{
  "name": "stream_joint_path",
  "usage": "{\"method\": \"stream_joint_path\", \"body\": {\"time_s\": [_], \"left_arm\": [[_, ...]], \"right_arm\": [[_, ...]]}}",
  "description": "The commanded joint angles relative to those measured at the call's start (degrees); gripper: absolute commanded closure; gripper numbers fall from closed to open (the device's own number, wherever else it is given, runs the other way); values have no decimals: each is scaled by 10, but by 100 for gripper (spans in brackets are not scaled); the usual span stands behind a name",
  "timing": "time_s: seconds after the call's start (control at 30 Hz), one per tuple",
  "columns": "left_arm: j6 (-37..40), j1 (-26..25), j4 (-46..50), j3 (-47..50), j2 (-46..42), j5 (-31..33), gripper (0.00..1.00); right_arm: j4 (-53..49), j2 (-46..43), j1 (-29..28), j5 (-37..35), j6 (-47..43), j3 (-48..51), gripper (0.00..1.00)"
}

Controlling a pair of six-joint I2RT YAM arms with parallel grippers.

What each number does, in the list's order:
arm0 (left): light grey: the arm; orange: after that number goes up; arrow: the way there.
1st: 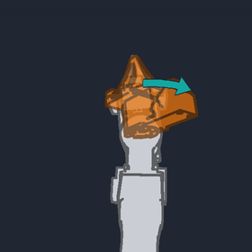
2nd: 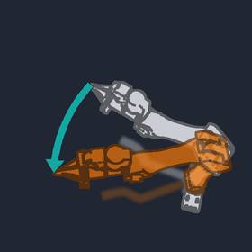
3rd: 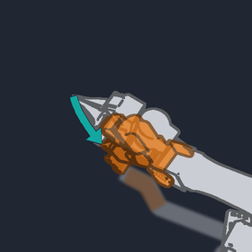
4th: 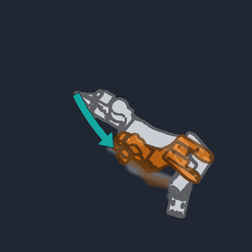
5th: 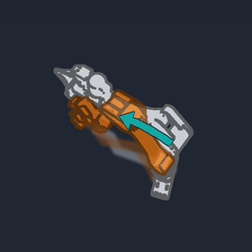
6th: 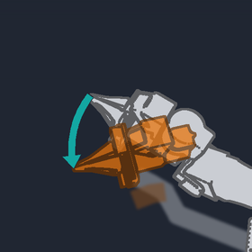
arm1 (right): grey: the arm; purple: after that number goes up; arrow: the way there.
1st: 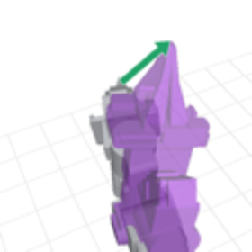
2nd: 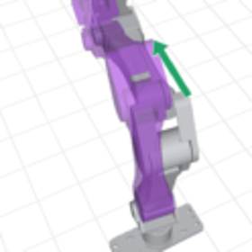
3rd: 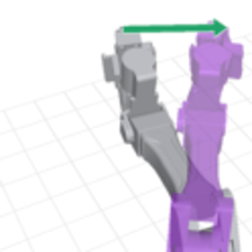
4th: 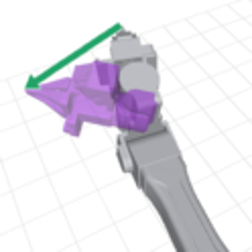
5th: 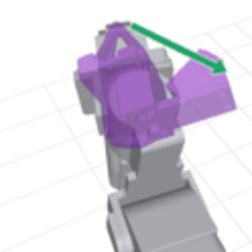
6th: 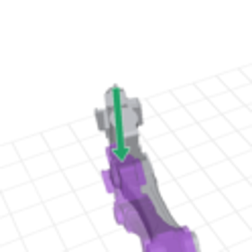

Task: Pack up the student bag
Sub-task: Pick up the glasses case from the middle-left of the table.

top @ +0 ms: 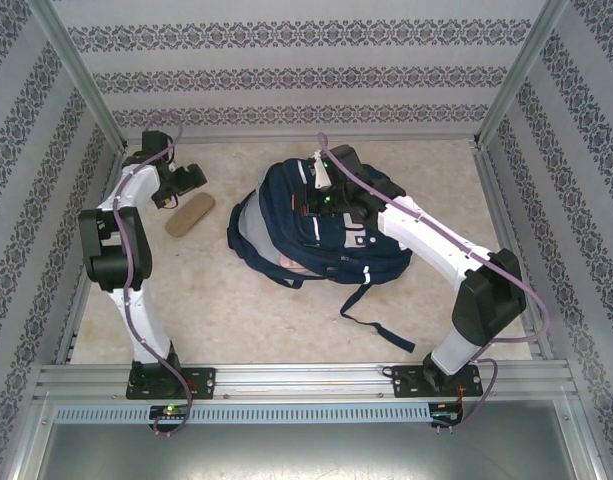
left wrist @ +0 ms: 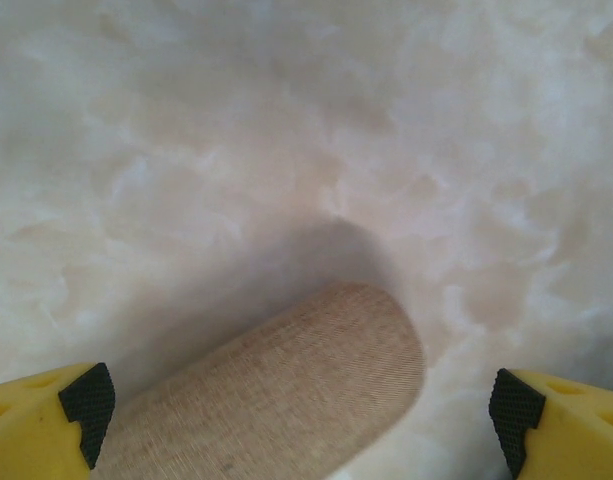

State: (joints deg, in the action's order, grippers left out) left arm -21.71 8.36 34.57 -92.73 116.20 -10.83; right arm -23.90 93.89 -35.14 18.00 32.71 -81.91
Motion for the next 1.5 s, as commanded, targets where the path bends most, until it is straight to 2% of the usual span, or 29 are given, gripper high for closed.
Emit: {"method": "stream_joint_path", "body": {"time_s": [0.0, 0.07, 0.2, 0.37, 0.53, 0.67, 0.77, 0.9, 0.97, 1.0, 1.03, 1.13, 1.2, 1.23, 1.47], "left_arm": [[80, 5, 50, -16, 31, 11, 2], [82, 5, 50, -15, 42, 0, 2], [69, 5, 25, 18, 30, -66, 2], [67, 4, 7, 61, 1, -89, 2], [77, -6, 16, 80, -10, -50, 2], [96, -28, 40, 66, -2, 34, 5], [97, -37, 63, 45, 21, 77, 10], [95, -45, 75, 30, 45, 99, 19], [94, -50, 77, 29, 49, 99, 27], [94, -53, 76, 30, 49, 99, 35], [95, -54, 75, 31, 49, 99, 37], [92, -58, 78, 32, 49, 99, 37], [89, -58, 81, 34, 43, 89, 47], [85, -58, 80, 37, 37, 83, 48], [32, -69, 84, 60, -34, -8, 48]], "right_arm": [[4, -29, -5, -1, 1, 9, 100], [4, -29, -5, 0, 1, 9, 100], [3, -29, -2, 1, 0, 9, 100], [8, -28, 1, 6, 0, 13, 100], [15, -23, 2, 14, 4, 14, 100], [15, -21, 2, 17, 5, 12, 100], [14, -21, 2, 19, 5, 11, 100], [11, -29, 2, 18, 5, 15, 99], [10, -33, 2, 14, 5, 19, 99], [10, -36, 2, 14, 5, 21, 99], [10, -38, 2, 13, 5, 23, 99], [10, -43, 2, 10, 6, 27, 99], [9, -46, 2, 9, 6, 27, 99], [9, -48, 2, 7, 5, 28, 99], [8, -72, 13, 3, 3, 38, 99]]}}
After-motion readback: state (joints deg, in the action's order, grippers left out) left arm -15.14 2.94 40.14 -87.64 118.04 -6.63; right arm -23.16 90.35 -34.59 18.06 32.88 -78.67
